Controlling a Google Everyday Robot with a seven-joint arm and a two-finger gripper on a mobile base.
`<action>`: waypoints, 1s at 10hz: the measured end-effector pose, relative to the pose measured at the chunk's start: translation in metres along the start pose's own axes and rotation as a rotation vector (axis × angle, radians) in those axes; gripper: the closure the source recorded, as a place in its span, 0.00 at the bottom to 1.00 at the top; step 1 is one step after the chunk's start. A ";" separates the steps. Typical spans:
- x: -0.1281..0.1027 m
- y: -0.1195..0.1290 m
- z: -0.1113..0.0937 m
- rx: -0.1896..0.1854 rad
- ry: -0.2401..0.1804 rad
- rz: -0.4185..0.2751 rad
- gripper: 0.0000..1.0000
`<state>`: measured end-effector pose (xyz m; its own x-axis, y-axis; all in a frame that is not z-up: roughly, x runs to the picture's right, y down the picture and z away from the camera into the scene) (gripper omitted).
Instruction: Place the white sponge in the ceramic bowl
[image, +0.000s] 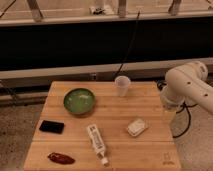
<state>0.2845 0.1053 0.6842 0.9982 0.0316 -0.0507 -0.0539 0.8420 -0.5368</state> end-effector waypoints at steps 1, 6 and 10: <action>0.000 0.000 0.000 0.000 0.000 -0.001 0.20; -0.037 -0.001 0.013 -0.009 0.025 -0.124 0.20; -0.055 0.000 0.024 -0.012 0.031 -0.216 0.20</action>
<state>0.2301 0.1165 0.7067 0.9854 -0.1654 0.0403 0.1602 0.8207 -0.5484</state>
